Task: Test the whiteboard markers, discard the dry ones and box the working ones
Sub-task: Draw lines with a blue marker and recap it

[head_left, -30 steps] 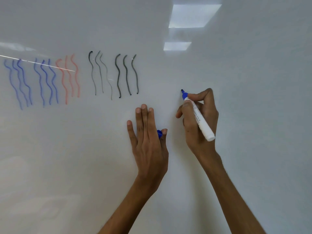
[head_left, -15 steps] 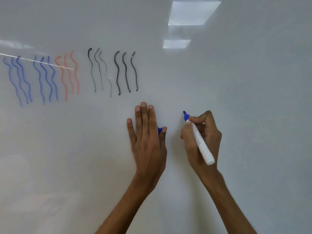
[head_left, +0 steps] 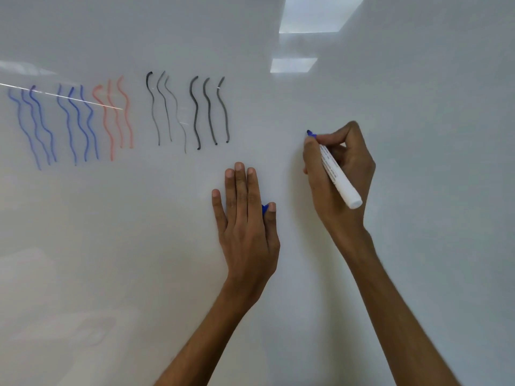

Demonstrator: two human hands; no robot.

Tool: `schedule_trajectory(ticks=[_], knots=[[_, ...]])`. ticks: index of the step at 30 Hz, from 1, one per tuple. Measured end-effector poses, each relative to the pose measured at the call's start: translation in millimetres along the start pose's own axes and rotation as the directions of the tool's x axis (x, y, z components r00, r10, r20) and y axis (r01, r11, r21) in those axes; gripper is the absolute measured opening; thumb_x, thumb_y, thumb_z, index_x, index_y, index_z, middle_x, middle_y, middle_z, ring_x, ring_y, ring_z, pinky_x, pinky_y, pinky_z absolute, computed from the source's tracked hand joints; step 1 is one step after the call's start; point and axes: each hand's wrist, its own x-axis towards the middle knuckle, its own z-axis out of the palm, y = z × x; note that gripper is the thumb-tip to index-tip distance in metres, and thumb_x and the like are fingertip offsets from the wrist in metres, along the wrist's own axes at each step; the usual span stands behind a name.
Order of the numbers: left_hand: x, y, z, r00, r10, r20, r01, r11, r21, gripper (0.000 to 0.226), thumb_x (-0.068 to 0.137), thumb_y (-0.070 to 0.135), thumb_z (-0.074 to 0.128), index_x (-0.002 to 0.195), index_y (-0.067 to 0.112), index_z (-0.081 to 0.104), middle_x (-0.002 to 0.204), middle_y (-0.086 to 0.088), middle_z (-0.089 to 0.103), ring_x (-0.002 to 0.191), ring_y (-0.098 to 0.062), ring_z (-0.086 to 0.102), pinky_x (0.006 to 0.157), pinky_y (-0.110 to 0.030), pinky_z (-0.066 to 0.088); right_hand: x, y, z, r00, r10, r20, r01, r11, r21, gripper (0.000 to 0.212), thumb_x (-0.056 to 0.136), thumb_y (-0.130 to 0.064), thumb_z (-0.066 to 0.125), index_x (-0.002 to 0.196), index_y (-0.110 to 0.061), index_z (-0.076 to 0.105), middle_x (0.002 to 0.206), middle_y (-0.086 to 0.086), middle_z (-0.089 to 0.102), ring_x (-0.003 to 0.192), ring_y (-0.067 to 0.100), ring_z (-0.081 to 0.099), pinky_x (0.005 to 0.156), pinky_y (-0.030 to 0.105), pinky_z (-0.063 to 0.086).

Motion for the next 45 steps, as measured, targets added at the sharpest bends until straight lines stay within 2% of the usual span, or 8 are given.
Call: schedule_trajectory(ticks=[8, 16, 20, 27, 32, 37, 41, 45], knots=[[-0.4, 0.8, -3.1, 1.000, -0.003, 0.018, 0.003, 0.999, -0.037, 0.057, 0.101, 0.017, 0.038, 0.152, 0.001, 0.017, 0.161, -0.015, 0.017, 0.151, -0.028, 0.012, 0.123, -0.049, 0.009, -30.7, 11.4, -13.3, 0.995, 0.096, -0.037, -0.095, 0.995, 0.024, 0.024, 0.091, -0.014, 0.065, 0.078, -0.023, 0.048, 0.064, 0.011, 0.058, 0.052, 0.032, 0.058, 0.047, 0.046, 0.047], [-1.0, 0.6, -4.8, 1.000, -0.002, 0.029, 0.003, 0.999, -0.037, 0.060, 0.100, 0.016, 0.041, 0.153, 0.003, 0.016, 0.162, -0.013, 0.013, 0.152, -0.026, 0.009, 0.123, -0.047, 0.007, -67.2, 17.7, -18.2, 0.988, 0.155, 0.005, -0.155, 0.988, -0.007, 0.020, 0.087, -0.017, 0.066, 0.076, -0.018, 0.050, 0.059, 0.006, 0.057, 0.047, 0.026, 0.056, 0.043, 0.040, 0.046], [-1.5, -0.3, -4.7, 0.999, -0.002, 0.038, 0.003, 1.000, -0.029, 0.059, 0.100, 0.017, 0.039, 0.153, 0.003, 0.016, 0.162, -0.012, 0.012, 0.152, -0.025, 0.008, 0.123, -0.047, 0.006, -78.8, 15.1, -14.6, 0.990, 0.133, 0.047, -0.133, 0.991, -0.005, 0.021, 0.085, -0.025, 0.067, 0.075, -0.024, 0.049, 0.059, -0.004, 0.055, 0.046, 0.015, 0.054, 0.045, 0.023, 0.043], [-4.3, -1.4, -5.0, 0.999, 0.016, 0.042, -0.016, 1.000, -0.021, 0.056, 0.104, 0.019, 0.035, 0.152, -0.001, 0.015, 0.162, -0.013, 0.013, 0.152, -0.026, 0.010, 0.123, -0.048, 0.010, -42.3, 3.5, -14.8, 0.988, 0.144, -0.057, -0.142, 0.989, 0.048, 0.021, 0.090, -0.023, 0.066, 0.078, -0.028, 0.049, 0.064, 0.004, 0.061, 0.051, 0.033, 0.057, 0.046, 0.044, 0.047], [-7.2, -4.3, -2.5, 0.999, 0.026, 0.043, -0.027, 1.000, 0.017, 0.056, 0.107, 0.027, 0.027, 0.152, -0.001, 0.008, 0.161, -0.015, 0.013, 0.151, -0.028, 0.012, 0.123, -0.047, 0.010, -26.0, 3.2, -15.2, 0.985, 0.153, -0.084, -0.147, 0.986, 0.076, 0.026, 0.092, -0.016, 0.065, 0.076, -0.030, 0.048, 0.064, 0.007, 0.059, 0.053, 0.039, 0.054, 0.047, 0.044, 0.046], [-8.5, -5.5, 0.4, 0.999, 0.030, 0.039, -0.032, 0.998, 0.050, 0.056, 0.109, 0.032, 0.021, 0.152, 0.002, 0.004, 0.161, -0.013, 0.010, 0.151, -0.025, 0.009, 0.124, -0.045, 0.010, -51.4, 7.5, -13.5, 0.990, 0.138, -0.021, -0.137, 0.990, 0.035, 0.026, 0.088, -0.027, 0.065, 0.074, -0.039, 0.047, 0.066, 0.008, 0.059, 0.052, 0.035, 0.056, 0.045, 0.045, 0.047], [-8.7, -5.6, 1.7, 0.999, -0.020, 0.027, 0.021, 0.999, -0.031, 0.051, 0.109, 0.032, 0.017, 0.152, 0.005, 0.016, 0.161, -0.010, 0.015, 0.151, -0.021, 0.010, 0.124, -0.039, 0.006, -66.6, 8.7, -18.1, 0.976, 0.215, -0.032, -0.212, 0.974, 0.075, 0.022, 0.084, -0.034, 0.065, 0.071, -0.040, 0.049, 0.065, 0.013, 0.058, 0.052, 0.037, 0.054, 0.045, 0.045, 0.046], [-11.5, -5.9, 1.8, 0.999, -0.017, -0.032, 0.009, 0.973, -0.230, 0.028, 0.108, 0.023, 0.027, 0.129, 0.006, 0.035, 0.157, -0.015, 0.027, 0.150, -0.022, 0.019, 0.124, -0.041, 0.012, -79.2, 7.0, -20.2, 0.968, 0.247, 0.051, -0.250, 0.967, 0.059, 0.019, 0.082, -0.038, 0.066, 0.072, -0.040, 0.050, 0.065, 0.004, 0.060, 0.052, 0.028, 0.058, 0.047, 0.039, 0.050]])
